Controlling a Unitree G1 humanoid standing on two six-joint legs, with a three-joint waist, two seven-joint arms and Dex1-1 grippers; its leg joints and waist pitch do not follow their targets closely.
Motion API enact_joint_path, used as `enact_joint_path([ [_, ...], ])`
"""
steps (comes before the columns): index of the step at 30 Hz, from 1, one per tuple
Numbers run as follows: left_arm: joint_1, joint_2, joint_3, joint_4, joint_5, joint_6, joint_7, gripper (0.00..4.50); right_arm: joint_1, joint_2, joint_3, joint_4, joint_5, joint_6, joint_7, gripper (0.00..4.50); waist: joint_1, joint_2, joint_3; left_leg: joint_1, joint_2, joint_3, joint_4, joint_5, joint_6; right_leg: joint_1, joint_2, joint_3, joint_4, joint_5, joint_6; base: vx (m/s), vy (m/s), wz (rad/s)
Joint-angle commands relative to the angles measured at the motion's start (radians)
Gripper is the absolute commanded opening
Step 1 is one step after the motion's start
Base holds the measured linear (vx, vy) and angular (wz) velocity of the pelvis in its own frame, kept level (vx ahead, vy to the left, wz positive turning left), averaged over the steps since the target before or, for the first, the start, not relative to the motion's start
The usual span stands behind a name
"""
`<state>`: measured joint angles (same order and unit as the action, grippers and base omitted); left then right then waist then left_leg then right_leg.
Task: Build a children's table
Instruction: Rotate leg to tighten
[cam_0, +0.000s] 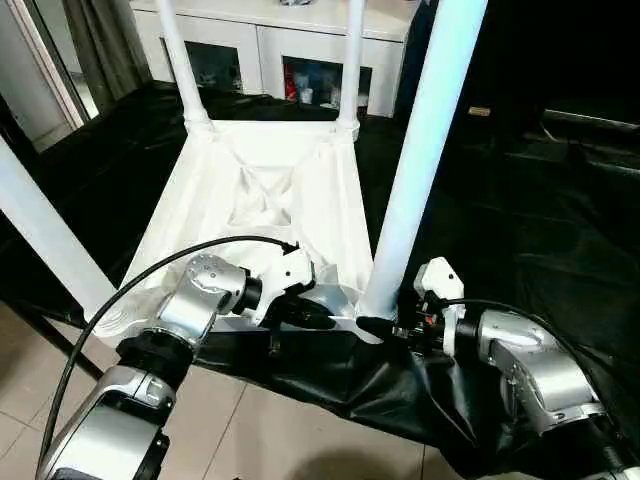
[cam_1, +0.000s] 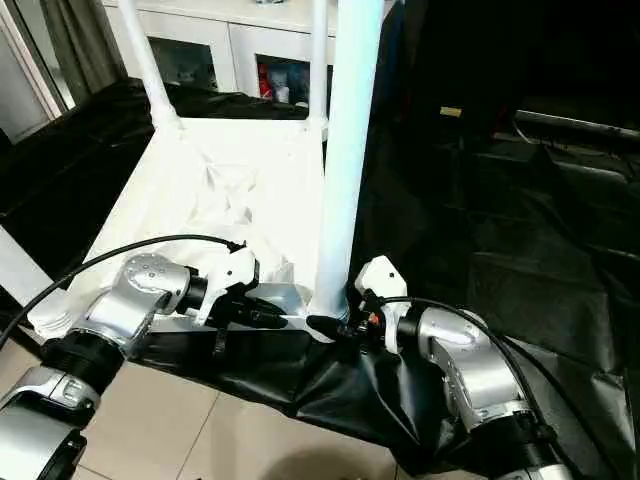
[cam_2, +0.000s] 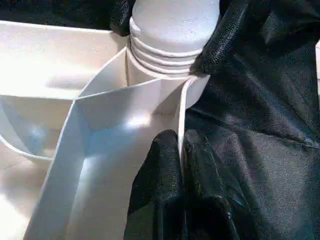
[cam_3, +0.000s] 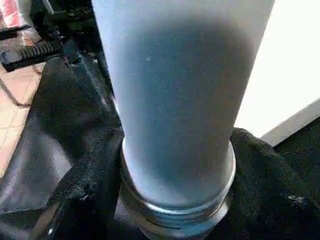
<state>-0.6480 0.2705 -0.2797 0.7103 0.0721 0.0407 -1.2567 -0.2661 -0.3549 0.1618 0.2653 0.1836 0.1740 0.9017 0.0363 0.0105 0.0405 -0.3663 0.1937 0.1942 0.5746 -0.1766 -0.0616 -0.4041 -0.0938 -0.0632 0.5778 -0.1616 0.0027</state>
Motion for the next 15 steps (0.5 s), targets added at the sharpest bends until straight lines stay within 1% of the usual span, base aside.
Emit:
enact_joint_path([
  [1,-0.011,-0.052,0.034,0.07,-0.012,0.01,0.148,0.0,0.01,0.03,0.005,0.039,-0.051,-0.013,-0.102,2.73,0.002,-0.02,-0.053,0.007,0.033,-0.011,-0.064,-0.238,0.067,0.041,-0.048,0.035,-0.069,-0.309,-0.21,0.0,0.0,0.0],
  [2,-0.012,-0.054,0.034,0.072,-0.011,0.01,0.153,0.0,0.01,0.031,0.004,0.041,-0.053,-0.013,-0.107,2.73,0.001,-0.022,-0.052,0.007,0.03,-0.012,-0.064,-0.26,0.055,0.042,-0.049,0.035,-0.073,-0.357,-0.197,0.0,0.0,0.0],
  [3,-0.034,-0.087,0.038,0.116,0.008,0.013,0.24,0.0,0.008,0.077,-0.025,0.081,-0.087,-0.018,-0.251,2.72,0.0,-0.023,-0.052,0.009,0.029,-0.012,-0.064,-0.264,0.045,0.04,-0.049,0.035,-0.077,-0.39,-0.182,0.0,0.0,0.0],
  [4,-0.061,-0.124,0.041,0.16,0.025,0.018,0.332,0.0,0.001,0.136,-0.07,0.113,-0.1,0.0,-0.404,2.72,-0.001,-0.022,-0.05,0.011,0.029,-0.013,-0.064,-0.275,0.039,0.034,-0.049,0.036,-0.08,-0.411,-0.176,0.0,0.0,0.0],
  [5,-0.08,-0.151,0.044,0.188,0.033,0.025,0.392,0.0,-0.004,0.176,-0.102,0.124,-0.096,0.023,-0.492,2.72,-0.005,-0.022,-0.05,0.012,0.025,-0.014,-0.065,-0.288,0.028,0.035,-0.048,0.034,-0.085,-0.45,-0.16,0.0,0.0,0.0],
  [6,-0.089,-0.162,0.047,0.2,0.034,0.03,0.416,0.0,-0.006,0.192,-0.115,0.125,-0.092,0.032,-0.523,2.72,-0.006,-0.022,-0.05,0.013,0.024,-0.014,-0.066,-0.292,0.023,0.033,-0.048,0.034,-0.088,-0.468,-0.152,0.0,0.0,0.0],
  [7,-0.107,-0.188,0.054,0.222,0.036,0.039,0.469,0.0,-0.011,0.226,-0.139,0.125,-0.085,0.048,-0.584,2.72,-0.005,-0.025,-0.052,0.016,0.023,-0.017,-0.065,-0.3,0.024,0.034,-0.049,0.031,-0.091,-0.494,-0.138,0.0,0.0,0.0],
  [8,-0.123,-0.21,0.059,0.24,0.037,0.045,0.514,0.0,-0.015,0.25,-0.15,0.124,-0.085,0.057,-0.627,2.72,-0.005,-0.025,-0.051,0.015,0.024,-0.016,-0.066,-0.298,0.028,0.035,-0.048,0.032,-0.092,-0.496,-0.133,0.0,0.0,0.0],
  [9,-0.131,-0.223,0.059,0.248,0.041,0.047,0.536,0.0,-0.018,0.264,-0.154,0.122,-0.085,0.062,-0.647,2.72,-0.002,-0.024,-0.051,0.018,0.023,-0.016,-0.065,-0.309,0.034,0.03,-0.048,0.032,-0.097,-0.512,-0.122,0.0,0.0,0.0],
  [10,-0.155,-0.257,0.057,0.273,0.053,0.048,0.598,0.0,-0.027,0.302,-0.162,0.12,-0.087,0.072,-0.702,2.72,-0.003,-0.023,-0.051,0.016,0.023,-0.016,-0.066,-0.307,0.039,0.029,-0.049,0.033,-0.098,-0.509,-0.122,0.0,0.0,0.0],
  [11,-0.167,-0.276,0.056,0.285,0.057,0.047,0.621,0.0,-0.039,0.319,-0.153,0.125,-0.095,0.062,-0.716,2.72,0.001,-0.022,-0.052,0.017,0.023,-0.015,-0.065,-0.298,0.039,0.028,-0.048,0.034,-0.099,-0.493,-0.121,0.0,0.0,0.0],
  [12,-0.167,-0.276,0.056,0.285,0.057,0.047,0.621,0.0,-0.039,0.319,-0.153,0.125,-0.095,0.062,-0.716,2.72,0.001,-0.023,-0.052,0.016,0.023,-0.015,-0.065,-0.297,0.04,0.027,-0.047,0.034,-0.098,-0.485,-0.121,0.0,0.0,0.0],
  [13,-0.181,-0.296,0.053,0.299,0.058,0.033,0.627,0.0,-0.06,0.33,-0.131,0.141,-0.109,0.039,-0.711,2.72,0.005,-0.011,-0.054,0.014,0.023,-0.017,-0.067,-0.285,0.042,0.033,-0.049,0.034,-0.094,-0.459,-0.125,0.0,0.0,0.0],
  [14,-0.188,-0.303,0.053,0.309,0.058,0.021,0.623,0.0,-0.067,0.335,-0.123,0.143,-0.114,0.026,-0.701,2.72,0.0,-0.017,-0.054,0.007,0.022,-0.017,-0.067,-0.28,0.045,0.036,-0.046,0.032,-0.093,-0.432,-0.127,0.0,0.0,0.0],
  [15,-0.192,-0.305,0.051,0.315,0.057,0.002,0.602,0.0,-0.069,0.34,-0.117,0.136,-0.106,0.012,-0.667,2.72,0.002,-0.018,-0.056,0.007,0.022,-0.017,-0.067,-0.277,0.048,0.038,-0.047,0.032,-0.09,-0.415,-0.132,0.0,0.0,0.0],
])
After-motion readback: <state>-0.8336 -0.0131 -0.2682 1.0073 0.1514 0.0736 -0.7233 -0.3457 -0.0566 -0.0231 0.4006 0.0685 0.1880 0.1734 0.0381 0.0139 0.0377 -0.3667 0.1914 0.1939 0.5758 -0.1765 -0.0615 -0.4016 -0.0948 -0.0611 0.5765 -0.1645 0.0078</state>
